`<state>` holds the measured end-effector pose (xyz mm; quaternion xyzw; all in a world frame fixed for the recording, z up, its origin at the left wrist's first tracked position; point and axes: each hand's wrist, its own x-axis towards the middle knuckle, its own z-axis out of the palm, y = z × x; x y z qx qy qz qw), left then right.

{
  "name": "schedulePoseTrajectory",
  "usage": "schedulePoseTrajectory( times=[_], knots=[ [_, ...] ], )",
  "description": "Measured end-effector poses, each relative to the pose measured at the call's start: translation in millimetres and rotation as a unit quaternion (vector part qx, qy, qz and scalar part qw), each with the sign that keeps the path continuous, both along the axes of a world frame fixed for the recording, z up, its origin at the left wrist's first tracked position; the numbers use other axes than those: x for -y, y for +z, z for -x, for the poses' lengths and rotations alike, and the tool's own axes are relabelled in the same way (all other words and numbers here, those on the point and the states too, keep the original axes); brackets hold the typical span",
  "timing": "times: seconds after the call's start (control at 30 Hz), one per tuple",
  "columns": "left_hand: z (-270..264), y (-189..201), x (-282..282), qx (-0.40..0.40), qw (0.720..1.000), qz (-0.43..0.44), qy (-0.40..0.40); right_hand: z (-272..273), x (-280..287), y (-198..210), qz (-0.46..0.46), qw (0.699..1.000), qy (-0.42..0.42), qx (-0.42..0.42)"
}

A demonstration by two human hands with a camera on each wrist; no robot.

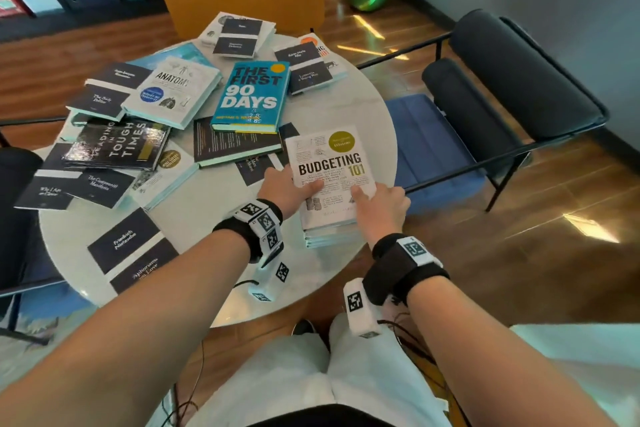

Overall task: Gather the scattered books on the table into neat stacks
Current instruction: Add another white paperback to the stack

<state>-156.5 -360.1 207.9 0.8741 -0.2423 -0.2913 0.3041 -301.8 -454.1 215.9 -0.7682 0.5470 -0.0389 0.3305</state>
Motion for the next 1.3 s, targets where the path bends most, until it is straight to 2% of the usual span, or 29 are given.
schedulePoseTrajectory(
  times=[0.1, 0.17, 0.27, 0.37, 0.43, 0.8, 0.87, 1.0, 1.07, 1.13, 1.2, 1.3],
  knots=[
    [7, 0, -6, 0.009, 1.0, -0.004, -0.017, 7, 0, -1, 0.022, 0.999, 0.028, 0.003],
    [12, 0, -12, -0.001, 0.999, 0.034, -0.033, 14, 3, 2, 0.024, 0.998, 0.065, 0.003],
    [25, -1, -25, 0.007, 0.994, 0.067, -0.09, 30, 8, 6, -0.035, 0.986, 0.162, 0.027],
    [35, -5, -32, 0.085, 0.985, -0.013, -0.151, 44, 10, 5, -0.024, 0.97, 0.241, -0.001],
    [38, -9, -34, 0.105, 0.983, -0.035, -0.148, 48, 12, 2, 0.005, 0.968, 0.251, -0.004],
    [46, -7, -38, 0.12, 0.985, 0.02, -0.124, 55, 12, -4, 0.044, 0.972, 0.23, 0.027],
    [41, -11, -39, 0.097, 0.987, 0.024, -0.124, 55, 14, -5, 0.029, 0.971, 0.233, 0.04],
    [33, -11, -36, -0.068, 0.989, 0.112, -0.076, 47, 28, 1, -0.108, 0.975, 0.173, 0.083],
    [28, -7, -29, -0.153, 0.983, 0.098, -0.026, 39, 32, 4, -0.169, 0.972, 0.118, 0.11],
    [25, -4, -20, -0.208, 0.977, 0.053, 0.015, 29, 34, 2, -0.218, 0.963, 0.109, 0.116],
    [23, -4, -13, -0.235, 0.971, 0.034, 0.026, 21, 36, -3, -0.249, 0.956, 0.107, 0.112],
    [25, -6, -8, -0.223, 0.974, 0.028, 0.018, 17, 37, -9, -0.276, 0.951, 0.094, 0.103]
  ],
)
